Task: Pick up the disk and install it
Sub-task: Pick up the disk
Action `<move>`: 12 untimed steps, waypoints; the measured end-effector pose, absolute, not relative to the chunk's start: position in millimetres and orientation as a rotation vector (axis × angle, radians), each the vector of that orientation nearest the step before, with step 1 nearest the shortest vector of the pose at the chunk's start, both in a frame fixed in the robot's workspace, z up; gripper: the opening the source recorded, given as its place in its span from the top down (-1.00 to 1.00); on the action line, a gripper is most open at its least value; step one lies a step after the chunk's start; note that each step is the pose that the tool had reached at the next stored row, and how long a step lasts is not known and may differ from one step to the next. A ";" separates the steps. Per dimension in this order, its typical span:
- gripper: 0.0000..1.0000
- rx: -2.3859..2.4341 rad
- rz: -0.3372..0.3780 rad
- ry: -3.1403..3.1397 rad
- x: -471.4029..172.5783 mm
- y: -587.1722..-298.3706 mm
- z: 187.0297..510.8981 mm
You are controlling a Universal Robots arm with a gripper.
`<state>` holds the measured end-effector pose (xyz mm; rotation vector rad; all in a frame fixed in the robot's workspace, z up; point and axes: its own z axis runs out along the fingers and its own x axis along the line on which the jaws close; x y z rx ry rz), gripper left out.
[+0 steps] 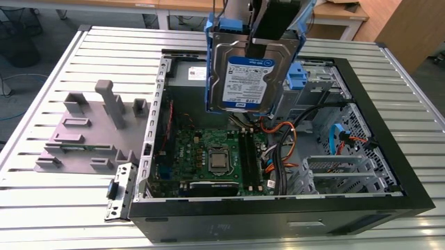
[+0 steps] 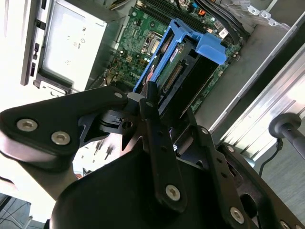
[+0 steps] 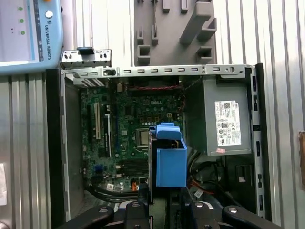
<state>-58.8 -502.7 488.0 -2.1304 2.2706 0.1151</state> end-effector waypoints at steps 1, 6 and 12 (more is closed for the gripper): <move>0.30 -2.130 0.115 2.271 -58.7 -504.1 488.0; 0.30 -2.130 0.115 2.271 -58.4 -510.3 487.9; 0.30 -2.130 0.115 2.271 -58.4 -513.8 487.8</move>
